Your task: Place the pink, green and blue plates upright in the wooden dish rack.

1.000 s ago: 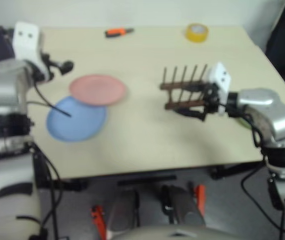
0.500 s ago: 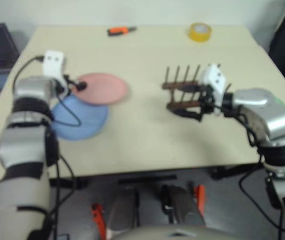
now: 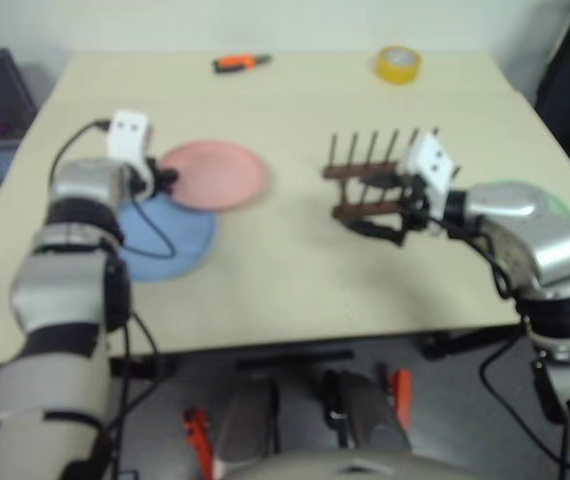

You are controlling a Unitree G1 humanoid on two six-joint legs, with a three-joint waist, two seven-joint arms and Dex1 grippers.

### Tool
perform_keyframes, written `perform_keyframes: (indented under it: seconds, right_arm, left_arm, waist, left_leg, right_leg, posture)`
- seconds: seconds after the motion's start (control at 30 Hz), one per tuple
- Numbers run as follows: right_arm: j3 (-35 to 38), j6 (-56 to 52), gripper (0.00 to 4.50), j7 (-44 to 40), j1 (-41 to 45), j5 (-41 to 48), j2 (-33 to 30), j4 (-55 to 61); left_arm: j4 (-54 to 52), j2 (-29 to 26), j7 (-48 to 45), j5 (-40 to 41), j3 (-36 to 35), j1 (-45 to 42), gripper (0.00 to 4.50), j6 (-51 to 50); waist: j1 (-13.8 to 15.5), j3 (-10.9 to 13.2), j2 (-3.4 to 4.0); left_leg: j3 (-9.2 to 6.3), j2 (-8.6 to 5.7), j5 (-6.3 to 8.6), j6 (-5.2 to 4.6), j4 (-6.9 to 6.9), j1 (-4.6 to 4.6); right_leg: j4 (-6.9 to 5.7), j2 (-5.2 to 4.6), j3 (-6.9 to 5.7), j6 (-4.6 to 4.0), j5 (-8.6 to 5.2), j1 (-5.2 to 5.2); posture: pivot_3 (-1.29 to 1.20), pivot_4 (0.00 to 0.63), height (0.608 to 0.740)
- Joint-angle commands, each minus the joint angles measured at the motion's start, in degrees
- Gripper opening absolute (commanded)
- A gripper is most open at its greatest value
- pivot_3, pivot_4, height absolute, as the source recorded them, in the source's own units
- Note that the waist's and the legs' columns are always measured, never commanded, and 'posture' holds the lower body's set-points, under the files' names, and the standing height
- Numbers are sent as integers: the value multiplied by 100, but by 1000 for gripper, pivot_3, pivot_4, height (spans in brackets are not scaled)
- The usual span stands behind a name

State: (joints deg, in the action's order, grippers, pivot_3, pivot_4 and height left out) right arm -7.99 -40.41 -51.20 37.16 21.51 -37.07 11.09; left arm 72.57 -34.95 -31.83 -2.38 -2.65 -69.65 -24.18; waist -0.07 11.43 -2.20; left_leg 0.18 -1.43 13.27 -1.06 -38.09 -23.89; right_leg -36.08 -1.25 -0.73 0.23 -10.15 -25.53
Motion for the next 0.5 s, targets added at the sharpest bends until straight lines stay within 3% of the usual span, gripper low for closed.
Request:
perform_keyframes:
  seconds: [0.03, 0.4, 0.5]
  right_arm:
    - [158, 64, 4500, -9, 118, 41, -37, 190]
    - [83, 153, 4500, -24, 293, 71, 137, 229]
    - [-44, 449, 4500, 235, 709, -84, 662, -5]
  left_arm:
    - [-95, -117, 97, 16, -92, -240, 146, 148]
    - [-350, -194, -7, 187, -332, -602, 30, 125]
    - [-725, -251, -179, 307, -392, -792, 30, 4]
  waist:
    - [1, 0, -1]
    - [-5, -1, -1]
    - [-36, 1, -3]
  left_leg:
    - [0, 0, 0, 0, 0, 0]
    - [1, 0, 0, 0, -4, 2]
    - [4, 0, 0, 0, -4, 2]
  right_leg:
    - [0, 0, 0, 0, 0, 0]
    - [-4, 1, -1, -1, 4, 1]
    - [-4, 2, 2, -12, 11, -1]
  posture:
    - [0, 150, 740]
    - [0, 150, 740]
    - [0, 150, 740]
